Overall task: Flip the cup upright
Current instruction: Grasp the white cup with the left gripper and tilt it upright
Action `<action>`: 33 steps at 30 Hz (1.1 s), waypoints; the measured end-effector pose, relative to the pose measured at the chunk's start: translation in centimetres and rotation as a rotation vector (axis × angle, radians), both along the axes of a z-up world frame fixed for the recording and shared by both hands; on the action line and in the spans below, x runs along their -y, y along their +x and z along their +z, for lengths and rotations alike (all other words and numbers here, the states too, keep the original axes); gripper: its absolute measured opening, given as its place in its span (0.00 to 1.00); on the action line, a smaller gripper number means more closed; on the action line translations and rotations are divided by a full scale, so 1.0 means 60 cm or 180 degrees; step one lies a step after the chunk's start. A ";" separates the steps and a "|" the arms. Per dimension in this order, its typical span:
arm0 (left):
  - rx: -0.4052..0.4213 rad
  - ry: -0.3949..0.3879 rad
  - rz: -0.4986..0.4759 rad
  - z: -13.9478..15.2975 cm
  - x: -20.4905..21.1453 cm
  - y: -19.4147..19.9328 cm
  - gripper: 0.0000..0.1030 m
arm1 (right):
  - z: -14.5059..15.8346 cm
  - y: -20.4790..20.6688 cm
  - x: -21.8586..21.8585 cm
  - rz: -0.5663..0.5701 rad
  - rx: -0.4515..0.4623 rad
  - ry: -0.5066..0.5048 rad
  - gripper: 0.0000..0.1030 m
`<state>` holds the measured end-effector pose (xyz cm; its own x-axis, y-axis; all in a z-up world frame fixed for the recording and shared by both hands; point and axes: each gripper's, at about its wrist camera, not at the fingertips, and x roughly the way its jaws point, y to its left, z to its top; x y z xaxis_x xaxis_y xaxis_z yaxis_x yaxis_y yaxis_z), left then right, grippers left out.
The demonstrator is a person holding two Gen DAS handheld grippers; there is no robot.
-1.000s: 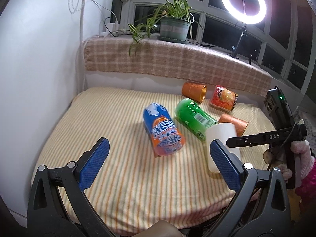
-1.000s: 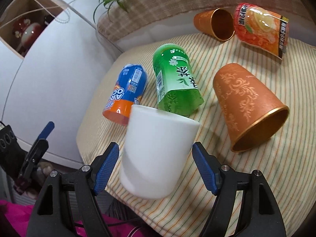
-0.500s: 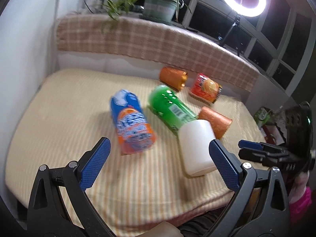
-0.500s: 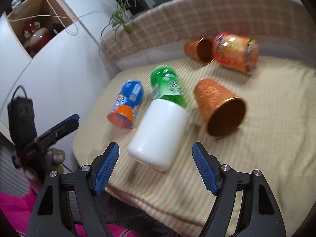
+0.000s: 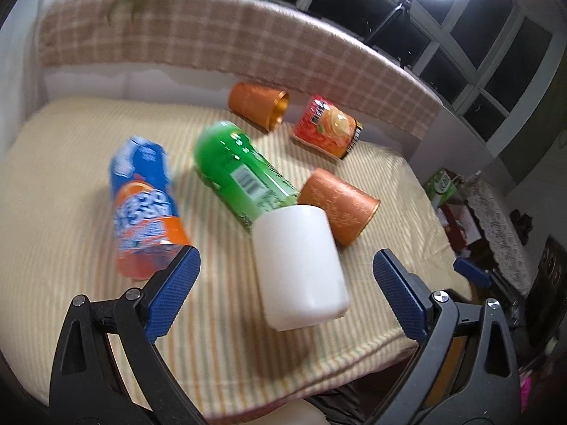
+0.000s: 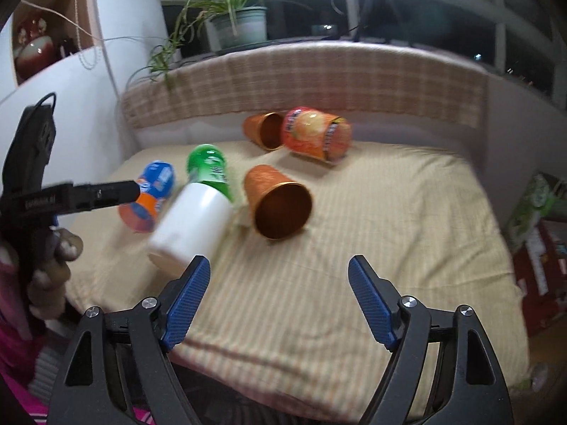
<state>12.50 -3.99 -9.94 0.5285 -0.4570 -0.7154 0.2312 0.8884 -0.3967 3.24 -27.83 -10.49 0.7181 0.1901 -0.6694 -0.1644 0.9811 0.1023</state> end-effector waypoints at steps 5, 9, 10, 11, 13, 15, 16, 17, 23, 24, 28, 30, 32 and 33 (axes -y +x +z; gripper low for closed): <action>-0.0264 -0.0107 -0.0139 -0.019 0.018 0.034 0.97 | -0.005 -0.013 0.016 -0.0179 0.0047 -0.0070 0.78; -0.0448 -0.0135 -0.0206 -0.038 0.028 0.057 0.91 | -0.006 -0.017 0.022 -0.0223 0.0056 -0.0054 0.78; -0.0491 -0.0152 -0.0220 -0.042 0.029 0.063 0.91 | -0.005 -0.018 0.021 -0.0224 0.0066 -0.0069 0.78; -0.0512 -0.0154 -0.0228 -0.046 0.031 0.066 0.89 | -0.005 -0.018 0.020 -0.0221 0.0075 -0.0086 0.78; -0.0548 -0.0122 -0.0239 -0.052 0.036 0.076 0.84 | -0.004 -0.020 0.017 -0.0207 0.0095 -0.0114 0.78; -0.0600 -0.0109 -0.0238 -0.058 0.038 0.081 0.84 | -0.004 -0.022 0.014 -0.0194 0.0114 -0.0126 0.78; -0.0623 -0.0104 -0.0248 -0.060 0.039 0.083 0.84 | -0.003 -0.022 0.012 -0.0193 0.0128 -0.0139 0.78; -0.0645 -0.0083 -0.0258 -0.062 0.041 0.085 0.84 | -0.003 -0.024 0.012 -0.0194 0.0139 -0.0147 0.78; -0.0722 0.0055 -0.0377 -0.073 0.054 0.094 0.83 | 0.000 -0.025 0.010 -0.0204 0.0190 -0.0175 0.78; -0.0730 0.0075 -0.0391 -0.075 0.058 0.095 0.81 | 0.000 -0.025 0.010 -0.0212 0.0193 -0.0174 0.78; -0.0803 0.0090 -0.0442 -0.083 0.060 0.099 0.76 | 0.002 -0.025 0.013 -0.0250 0.0210 -0.0169 0.78; -0.0789 0.0092 -0.0444 -0.082 0.059 0.099 0.76 | 0.002 -0.025 0.015 -0.0258 0.0210 -0.0171 0.78; -0.0760 0.0109 -0.0450 -0.082 0.061 0.097 0.76 | 0.003 -0.025 0.015 -0.0267 0.0212 -0.0186 0.78; -0.0747 0.0115 -0.0446 -0.081 0.061 0.095 0.76 | 0.003 -0.025 0.015 -0.0267 0.0211 -0.0195 0.78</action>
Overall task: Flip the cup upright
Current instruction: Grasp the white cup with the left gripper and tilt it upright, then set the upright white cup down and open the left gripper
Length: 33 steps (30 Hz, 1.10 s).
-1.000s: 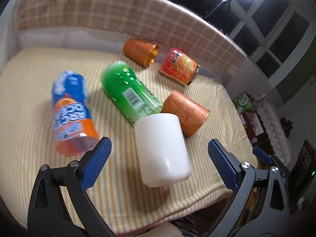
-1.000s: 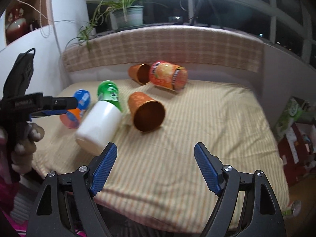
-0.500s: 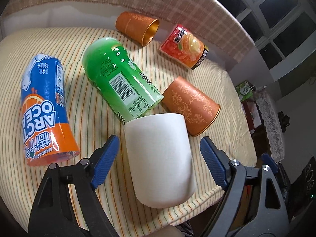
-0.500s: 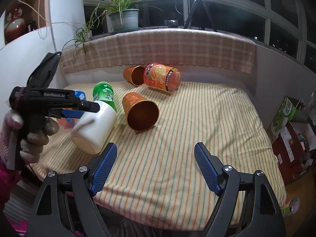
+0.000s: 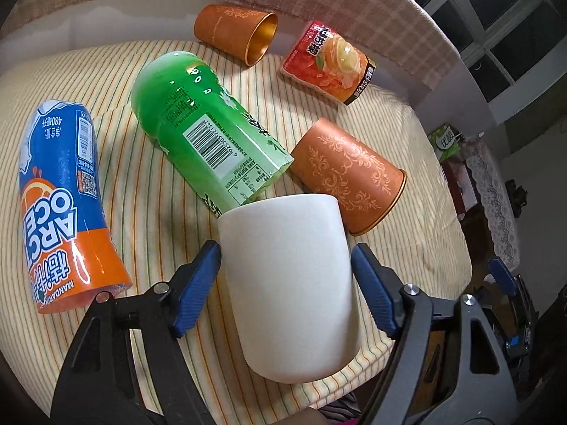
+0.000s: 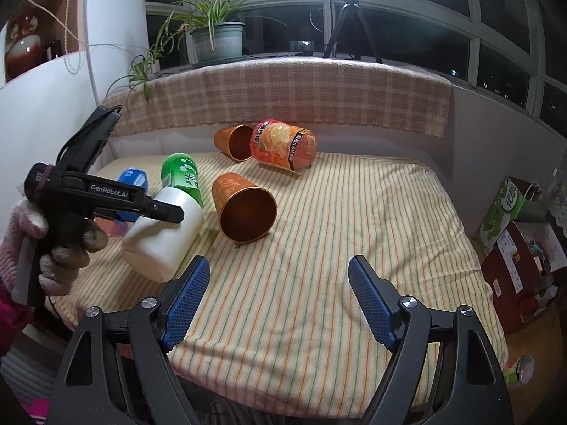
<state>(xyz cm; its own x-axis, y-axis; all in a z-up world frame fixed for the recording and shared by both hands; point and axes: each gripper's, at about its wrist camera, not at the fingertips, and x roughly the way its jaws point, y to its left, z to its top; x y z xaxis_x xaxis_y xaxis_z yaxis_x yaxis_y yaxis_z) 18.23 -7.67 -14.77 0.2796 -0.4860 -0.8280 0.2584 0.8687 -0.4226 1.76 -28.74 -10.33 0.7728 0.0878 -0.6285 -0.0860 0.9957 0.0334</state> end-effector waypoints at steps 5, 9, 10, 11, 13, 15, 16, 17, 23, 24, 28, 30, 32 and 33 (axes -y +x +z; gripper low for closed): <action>0.0125 0.0019 0.0005 0.012 -0.001 -0.014 0.75 | 0.000 0.001 -0.001 -0.0015 0.0001 -0.0014 0.78; 0.0342 0.0088 -0.0002 0.031 0.001 -0.035 0.75 | -0.001 0.003 -0.001 -0.0021 -0.0008 0.0005 0.78; 0.0403 0.0117 -0.0004 0.035 0.001 -0.041 0.75 | -0.001 0.003 -0.001 -0.0026 -0.0012 0.0015 0.78; 0.0468 0.0152 -0.0002 0.040 0.003 -0.046 0.75 | -0.002 0.004 0.000 -0.0031 -0.0013 0.0022 0.78; 0.0602 0.0219 0.0006 0.048 0.005 -0.057 0.74 | -0.002 0.003 0.001 -0.0048 -0.0008 0.0033 0.78; 0.0722 0.0274 0.0001 0.056 0.007 -0.067 0.74 | -0.002 0.004 0.001 -0.0051 -0.0004 0.0031 0.78; 0.0777 0.0302 0.0008 0.060 0.007 -0.073 0.74 | -0.002 0.003 0.000 -0.0052 -0.0004 0.0028 0.78; 0.0817 0.0322 0.0011 0.063 0.009 -0.076 0.74 | -0.003 0.004 0.000 -0.0050 -0.0006 0.0029 0.78; 0.1193 0.0507 0.0007 0.086 0.014 -0.108 0.73 | -0.001 0.001 0.000 -0.0080 0.0018 0.0041 0.78; 0.1240 0.0530 0.0004 0.088 0.016 -0.113 0.73 | -0.001 0.000 -0.001 -0.0086 0.0022 0.0044 0.78; 0.1346 0.0583 -0.0025 0.094 0.019 -0.127 0.73 | 0.000 -0.003 -0.001 -0.0106 0.0034 0.0040 0.78; 0.1377 0.0617 -0.0033 0.094 0.022 -0.130 0.73 | 0.000 -0.004 -0.001 -0.0113 0.0037 0.0048 0.78; 0.1406 0.0648 -0.0045 0.093 0.023 -0.133 0.73 | 0.001 -0.005 0.000 -0.0120 0.0045 0.0054 0.78; 0.1417 0.0655 -0.0050 0.092 0.024 -0.134 0.73 | 0.001 -0.006 0.000 -0.0126 0.0050 0.0054 0.78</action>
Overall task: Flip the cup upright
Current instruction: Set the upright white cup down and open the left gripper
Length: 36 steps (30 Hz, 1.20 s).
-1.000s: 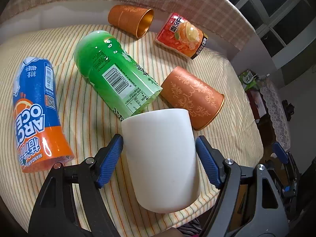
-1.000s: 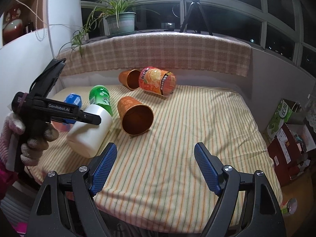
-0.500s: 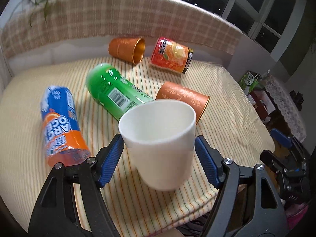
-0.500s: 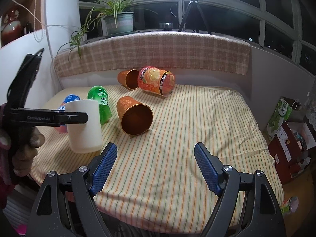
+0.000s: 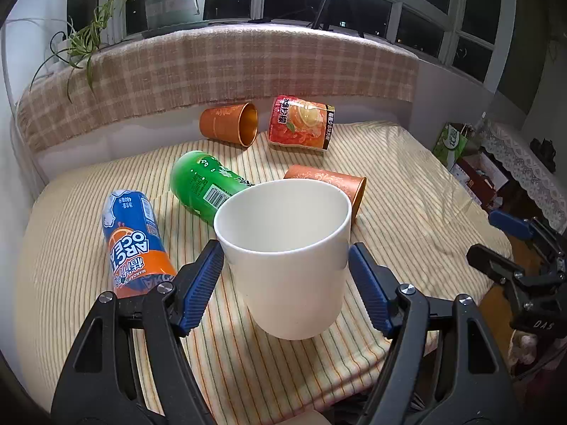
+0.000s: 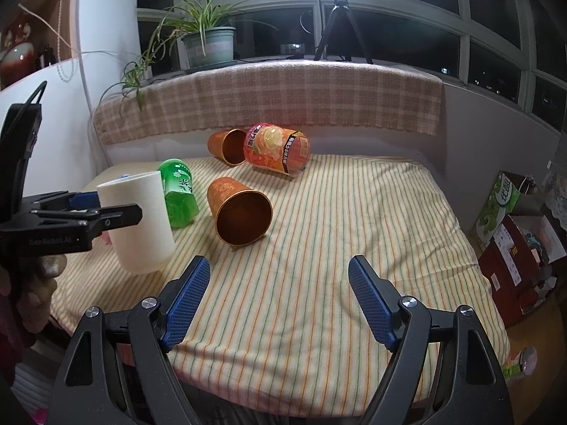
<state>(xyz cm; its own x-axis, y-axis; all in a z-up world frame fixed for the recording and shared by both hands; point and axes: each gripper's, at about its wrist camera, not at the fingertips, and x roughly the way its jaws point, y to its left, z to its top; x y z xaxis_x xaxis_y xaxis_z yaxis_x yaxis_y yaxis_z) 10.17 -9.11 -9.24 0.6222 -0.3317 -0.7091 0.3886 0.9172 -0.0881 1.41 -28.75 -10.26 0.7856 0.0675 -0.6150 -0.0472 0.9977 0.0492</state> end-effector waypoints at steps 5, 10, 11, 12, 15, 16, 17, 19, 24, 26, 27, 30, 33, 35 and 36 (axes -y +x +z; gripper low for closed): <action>0.0063 0.0058 -0.0013 -0.007 0.005 0.000 0.73 | 0.001 -0.004 0.001 -0.0045 0.0014 -0.0002 0.78; 0.0157 0.0152 0.0039 -0.020 0.012 0.011 0.73 | 0.001 -0.008 0.002 -0.0081 0.0011 -0.0022 0.78; 0.0163 0.0169 0.0048 -0.024 0.013 0.013 0.73 | 0.001 -0.008 0.002 -0.0091 0.0010 -0.0030 0.78; 0.0150 0.0171 0.0053 -0.029 0.012 0.015 0.73 | 0.000 -0.009 0.003 -0.0100 0.0007 -0.0032 0.78; 0.0093 0.0149 0.0032 -0.042 0.009 0.016 0.73 | 0.000 -0.010 0.004 -0.0114 0.0001 -0.0042 0.78; 0.0119 0.0159 0.0021 -0.044 0.009 0.012 0.73 | 0.001 -0.010 0.004 -0.0120 0.0000 -0.0046 0.78; 0.0127 0.0172 0.0007 -0.044 0.009 0.009 0.73 | 0.001 -0.010 0.005 -0.0123 -0.0002 -0.0044 0.78; 0.0111 0.0166 -0.0016 -0.044 0.008 0.005 0.73 | 0.000 -0.009 0.005 -0.0128 -0.0007 -0.0037 0.78; 0.0070 0.0113 -0.0071 -0.043 0.003 0.000 0.73 | -0.001 -0.005 -0.002 -0.0095 -0.0019 -0.0025 0.78; 0.0037 0.0056 -0.0099 -0.042 0.002 0.000 0.73 | -0.001 -0.006 -0.005 -0.0081 -0.0017 -0.0031 0.78; 0.0033 0.0046 -0.0102 -0.041 0.002 -0.001 0.73 | -0.001 -0.006 -0.006 -0.0076 -0.0017 -0.0035 0.78; 0.0033 0.0013 -0.0133 -0.039 0.003 -0.006 0.73 | 0.000 -0.007 -0.007 -0.0075 -0.0010 -0.0040 0.78; 0.0001 -0.0039 -0.0149 -0.037 0.001 -0.008 0.76 | 0.003 -0.009 -0.006 -0.0088 0.0000 -0.0048 0.78; 0.0006 -0.0082 -0.0140 -0.032 -0.003 -0.010 0.80 | 0.005 -0.011 -0.005 -0.0090 0.0009 -0.0043 0.78; 0.0010 -0.0090 -0.0135 -0.031 -0.005 -0.012 0.80 | 0.005 -0.012 -0.005 -0.0087 0.0015 -0.0036 0.78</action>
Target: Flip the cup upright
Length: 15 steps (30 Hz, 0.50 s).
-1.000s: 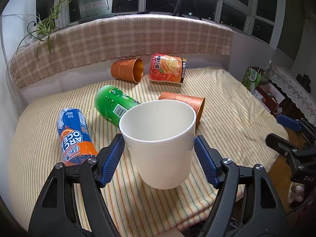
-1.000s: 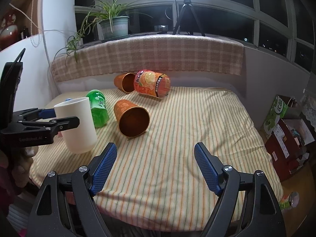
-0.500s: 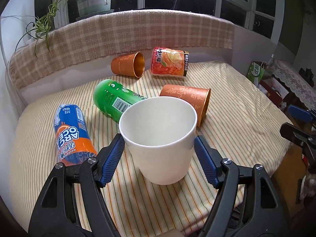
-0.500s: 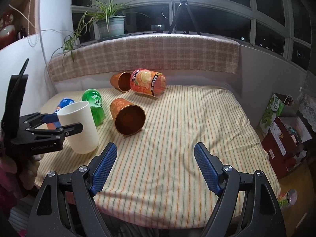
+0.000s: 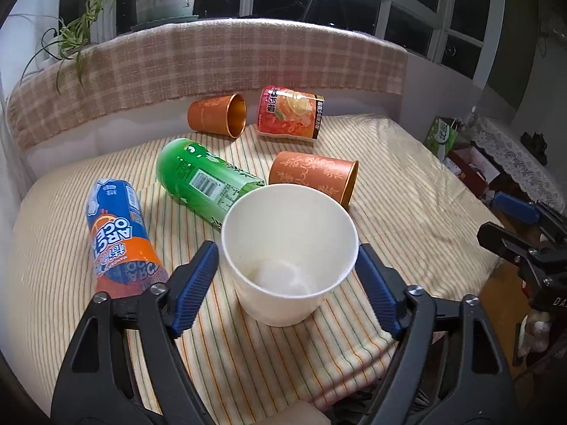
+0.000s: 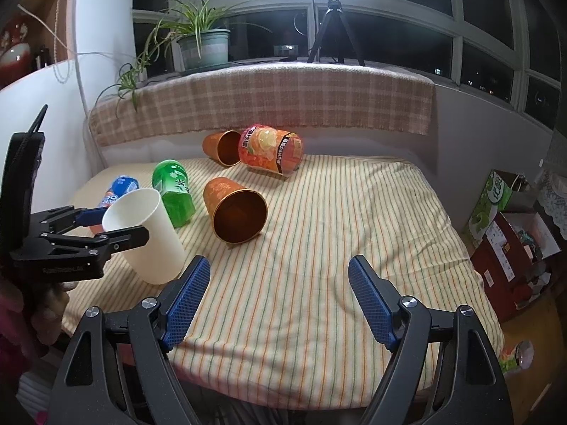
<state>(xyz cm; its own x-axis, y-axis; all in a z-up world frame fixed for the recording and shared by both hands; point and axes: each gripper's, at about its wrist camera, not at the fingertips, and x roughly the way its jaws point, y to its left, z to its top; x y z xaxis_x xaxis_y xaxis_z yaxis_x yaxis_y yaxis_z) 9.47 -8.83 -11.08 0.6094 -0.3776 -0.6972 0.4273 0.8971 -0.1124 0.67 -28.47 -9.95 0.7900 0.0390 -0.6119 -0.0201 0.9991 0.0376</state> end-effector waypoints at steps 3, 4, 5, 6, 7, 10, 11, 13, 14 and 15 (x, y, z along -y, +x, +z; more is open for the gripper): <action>0.0026 -0.0027 0.0003 0.007 -0.007 -0.007 0.80 | 0.003 -0.004 -0.003 0.0022 0.0028 0.0010 0.78; 0.0037 -0.0030 0.0012 0.011 -0.011 -0.011 0.80 | 0.004 -0.004 -0.004 0.0027 0.0038 0.0011 0.78; 0.0044 -0.0036 0.0020 0.014 -0.015 -0.015 0.80 | 0.005 -0.005 -0.005 0.0031 0.0046 0.0015 0.78; 0.0054 -0.0044 0.0027 0.017 -0.019 -0.019 0.80 | 0.007 -0.005 -0.005 0.0035 0.0056 0.0023 0.78; 0.0071 -0.0046 0.0038 0.020 -0.023 -0.024 0.80 | 0.009 -0.006 -0.006 0.0039 0.0074 0.0038 0.78; 0.0120 -0.0063 0.0081 0.030 -0.038 -0.039 0.80 | 0.016 -0.007 -0.008 0.0037 0.0119 0.0063 0.78; 0.0142 -0.0076 0.0098 0.034 -0.044 -0.046 0.80 | 0.018 -0.008 -0.009 0.0035 0.0137 0.0066 0.78; 0.0206 -0.0097 0.0147 0.044 -0.056 -0.058 0.80 | 0.022 -0.009 -0.012 0.0031 0.0173 0.0065 0.78; 0.0260 -0.0107 0.0188 0.051 -0.064 -0.066 0.80 | 0.023 -0.008 -0.014 0.0029 0.0185 0.0065 0.78; 0.0299 -0.0119 0.0216 0.056 -0.070 -0.071 0.80 | 0.024 -0.008 -0.014 0.0029 0.0196 0.0067 0.78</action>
